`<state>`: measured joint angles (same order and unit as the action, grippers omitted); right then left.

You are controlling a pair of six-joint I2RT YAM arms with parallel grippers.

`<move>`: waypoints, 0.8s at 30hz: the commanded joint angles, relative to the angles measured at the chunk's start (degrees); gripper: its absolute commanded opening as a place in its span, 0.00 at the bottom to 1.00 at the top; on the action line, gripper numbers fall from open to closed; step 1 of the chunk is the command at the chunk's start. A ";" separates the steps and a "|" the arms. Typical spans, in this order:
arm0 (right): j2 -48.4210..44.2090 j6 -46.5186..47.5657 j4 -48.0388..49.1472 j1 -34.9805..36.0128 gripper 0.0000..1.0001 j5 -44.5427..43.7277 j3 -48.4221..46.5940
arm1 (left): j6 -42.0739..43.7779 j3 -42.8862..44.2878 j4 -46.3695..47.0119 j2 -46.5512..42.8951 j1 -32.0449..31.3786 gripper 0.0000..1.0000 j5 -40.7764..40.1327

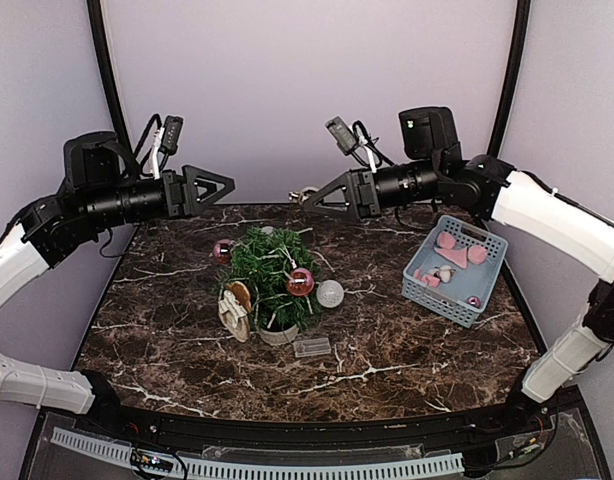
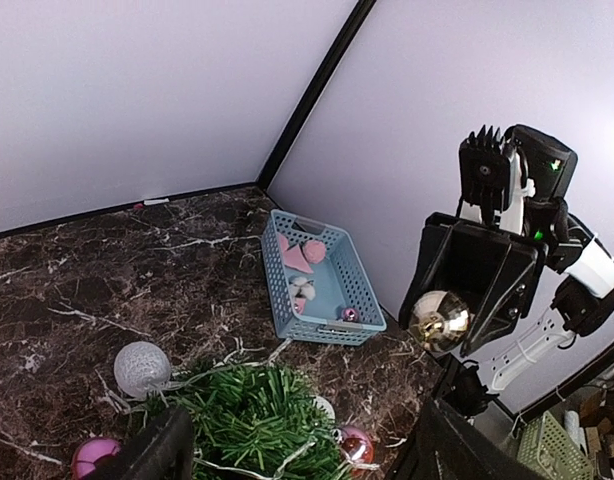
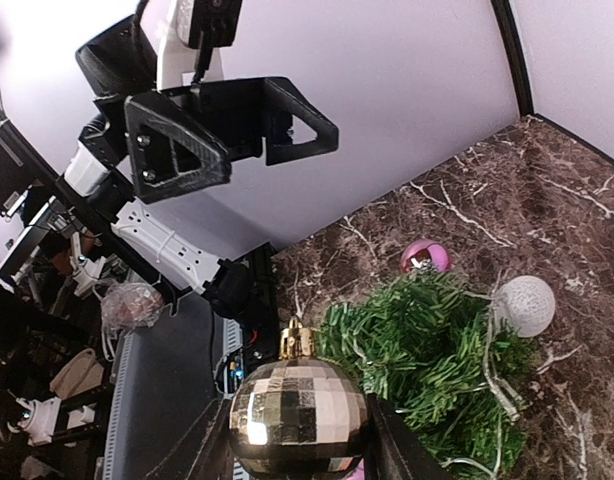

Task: Decorate the small christmas tree
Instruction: Pass from the right arm to the left

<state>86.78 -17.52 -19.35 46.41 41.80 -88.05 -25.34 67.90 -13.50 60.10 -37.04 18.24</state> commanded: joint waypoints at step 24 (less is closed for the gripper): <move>6.00 1.39 5.65 3.18 0.44 -23.13 -7.47 | -23.20 -0.05 12.40 0.92 2.94 0.75 4.88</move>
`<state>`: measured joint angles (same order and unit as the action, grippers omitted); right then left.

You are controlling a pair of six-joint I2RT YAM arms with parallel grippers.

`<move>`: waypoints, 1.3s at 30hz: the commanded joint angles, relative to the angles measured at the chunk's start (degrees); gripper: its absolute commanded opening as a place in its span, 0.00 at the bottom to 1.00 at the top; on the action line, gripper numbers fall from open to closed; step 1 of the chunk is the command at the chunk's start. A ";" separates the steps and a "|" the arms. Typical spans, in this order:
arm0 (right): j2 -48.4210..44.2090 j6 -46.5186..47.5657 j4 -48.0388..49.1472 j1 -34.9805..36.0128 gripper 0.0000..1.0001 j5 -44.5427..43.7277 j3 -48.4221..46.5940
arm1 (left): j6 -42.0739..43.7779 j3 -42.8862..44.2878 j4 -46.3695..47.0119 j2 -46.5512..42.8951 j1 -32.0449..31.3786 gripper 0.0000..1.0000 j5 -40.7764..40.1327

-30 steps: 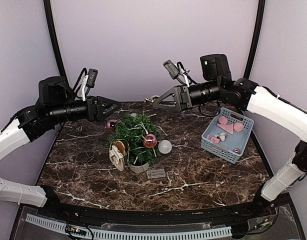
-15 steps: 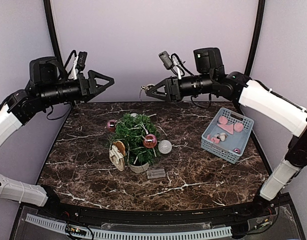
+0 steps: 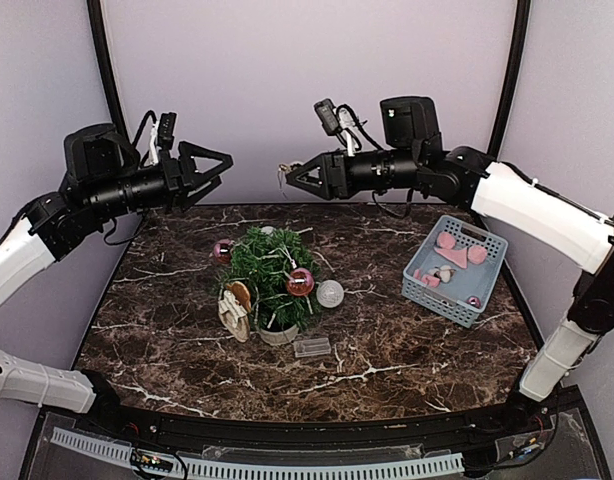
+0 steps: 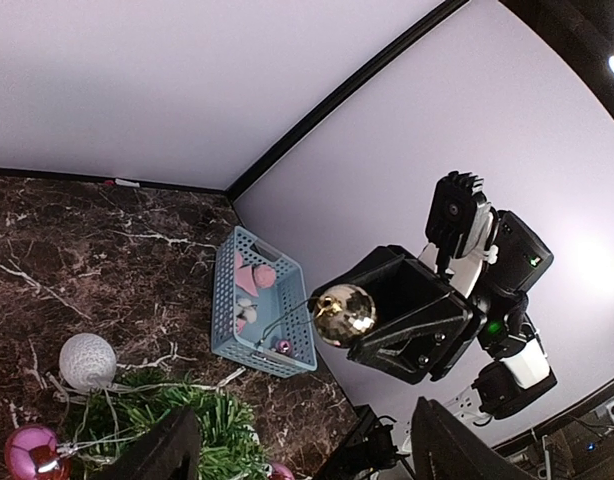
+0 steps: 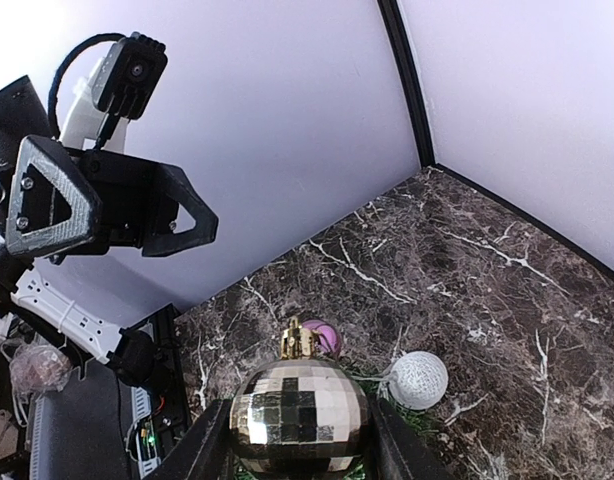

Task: Decorate the small christmas tree
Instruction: Pass from the right arm to the left

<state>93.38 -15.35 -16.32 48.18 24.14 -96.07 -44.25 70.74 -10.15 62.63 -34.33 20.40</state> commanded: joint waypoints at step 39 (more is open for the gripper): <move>1.15 2.26 2.96 8.04 0.44 -14.45 -3.29 | -19.20 -6.87 27.50 7.49 -3.42 0.70 12.04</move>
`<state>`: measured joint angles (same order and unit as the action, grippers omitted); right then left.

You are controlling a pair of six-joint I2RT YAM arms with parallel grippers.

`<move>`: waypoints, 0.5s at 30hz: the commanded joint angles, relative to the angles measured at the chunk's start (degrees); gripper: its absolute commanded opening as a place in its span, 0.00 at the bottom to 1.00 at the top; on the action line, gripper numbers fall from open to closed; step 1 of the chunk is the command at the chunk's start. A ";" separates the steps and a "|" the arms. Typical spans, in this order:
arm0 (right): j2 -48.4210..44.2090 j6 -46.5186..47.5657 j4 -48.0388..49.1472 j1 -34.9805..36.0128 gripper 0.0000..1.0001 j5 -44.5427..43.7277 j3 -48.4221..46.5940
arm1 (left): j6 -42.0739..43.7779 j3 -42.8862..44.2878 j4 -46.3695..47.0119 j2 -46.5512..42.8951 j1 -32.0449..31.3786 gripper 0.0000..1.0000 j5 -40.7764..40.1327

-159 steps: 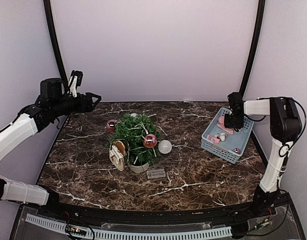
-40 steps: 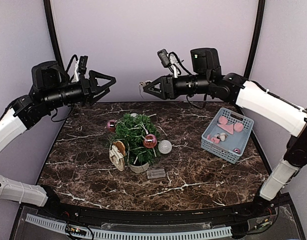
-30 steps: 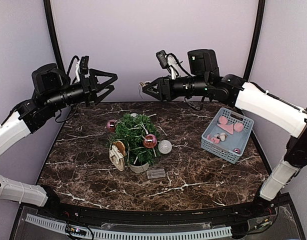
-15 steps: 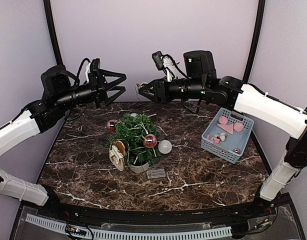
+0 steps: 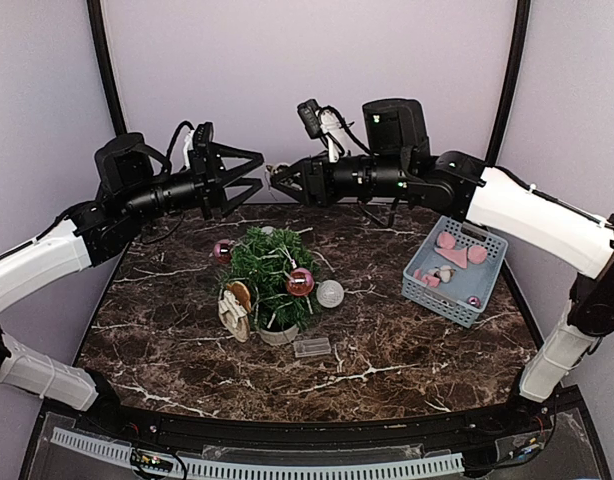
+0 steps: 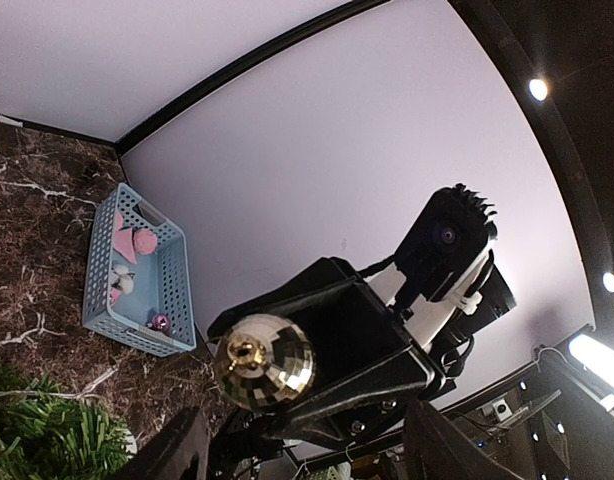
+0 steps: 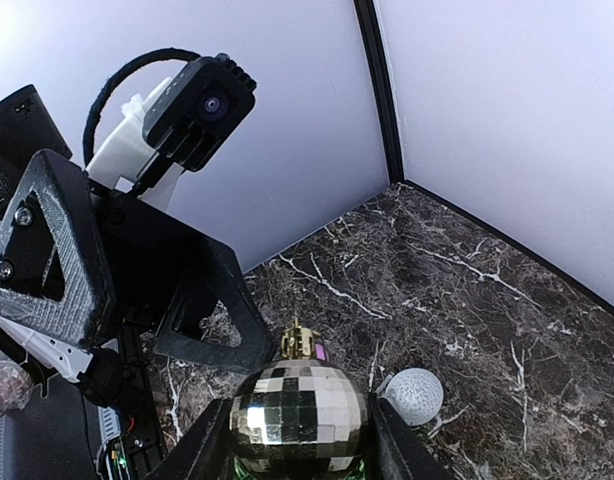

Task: Decorate the small christmas tree
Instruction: Pass from the right arm to the left

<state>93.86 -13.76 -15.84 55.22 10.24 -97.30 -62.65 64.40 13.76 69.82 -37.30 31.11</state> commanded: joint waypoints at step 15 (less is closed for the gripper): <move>-1.45 0.77 2.33 2.93 0.44 -0.67 1.41 | 2.88 -1.49 1.82 -1.91 -1.28 0.70 -6.53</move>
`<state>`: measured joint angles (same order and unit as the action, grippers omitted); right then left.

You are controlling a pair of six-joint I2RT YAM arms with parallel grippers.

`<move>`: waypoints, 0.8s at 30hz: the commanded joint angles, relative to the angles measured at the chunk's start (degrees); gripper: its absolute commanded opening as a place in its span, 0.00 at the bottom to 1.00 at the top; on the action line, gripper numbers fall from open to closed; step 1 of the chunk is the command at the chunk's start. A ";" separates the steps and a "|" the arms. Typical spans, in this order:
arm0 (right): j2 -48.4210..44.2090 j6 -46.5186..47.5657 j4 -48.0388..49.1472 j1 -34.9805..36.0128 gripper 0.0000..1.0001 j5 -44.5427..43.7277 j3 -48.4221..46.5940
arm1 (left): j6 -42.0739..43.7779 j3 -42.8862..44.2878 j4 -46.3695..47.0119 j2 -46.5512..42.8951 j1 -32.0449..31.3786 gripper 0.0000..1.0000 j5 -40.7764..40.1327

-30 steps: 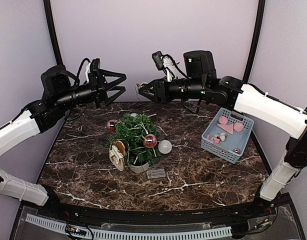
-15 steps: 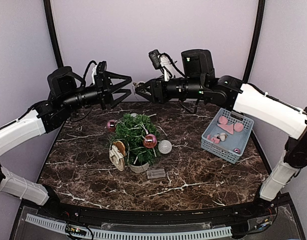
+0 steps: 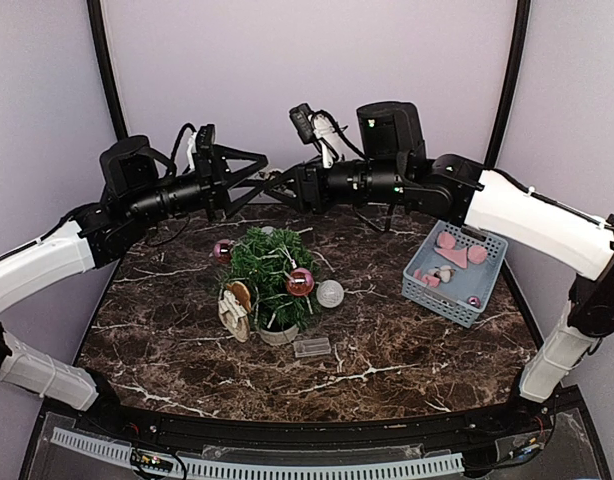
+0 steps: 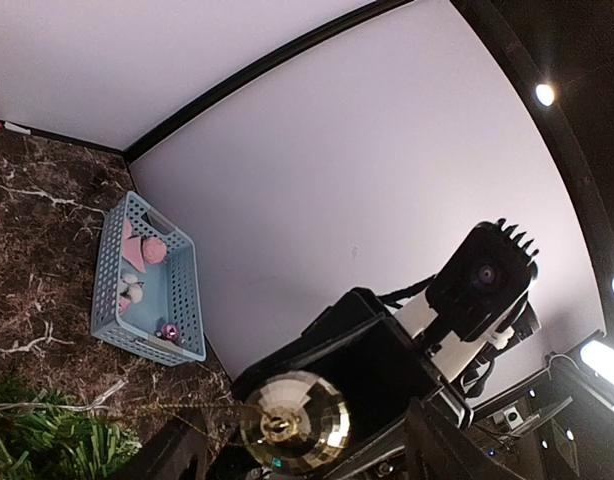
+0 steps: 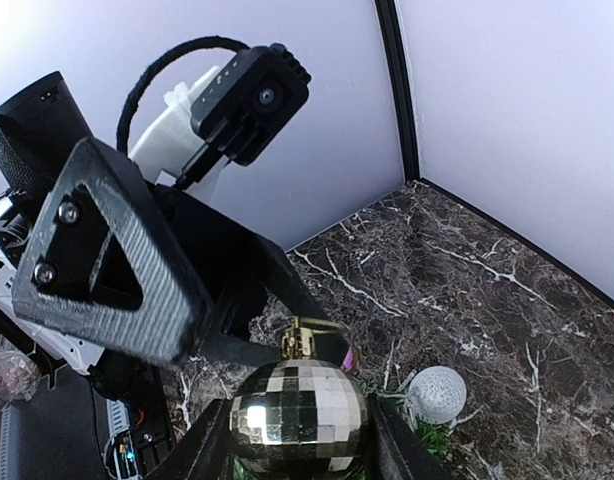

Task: Decorate the small christmas tree
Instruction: Pass from the right arm to the left

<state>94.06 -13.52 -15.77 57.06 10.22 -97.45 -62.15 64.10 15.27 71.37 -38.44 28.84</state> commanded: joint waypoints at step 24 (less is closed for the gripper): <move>-3.68 0.51 2.51 1.42 0.44 -1.81 4.37 | 3.10 -1.99 -2.42 -3.76 -0.14 0.33 -4.58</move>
<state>92.25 -13.54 -15.77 57.91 9.10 -93.41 -60.23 62.52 13.82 68.66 -38.44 23.97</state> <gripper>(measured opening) 0.440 0.345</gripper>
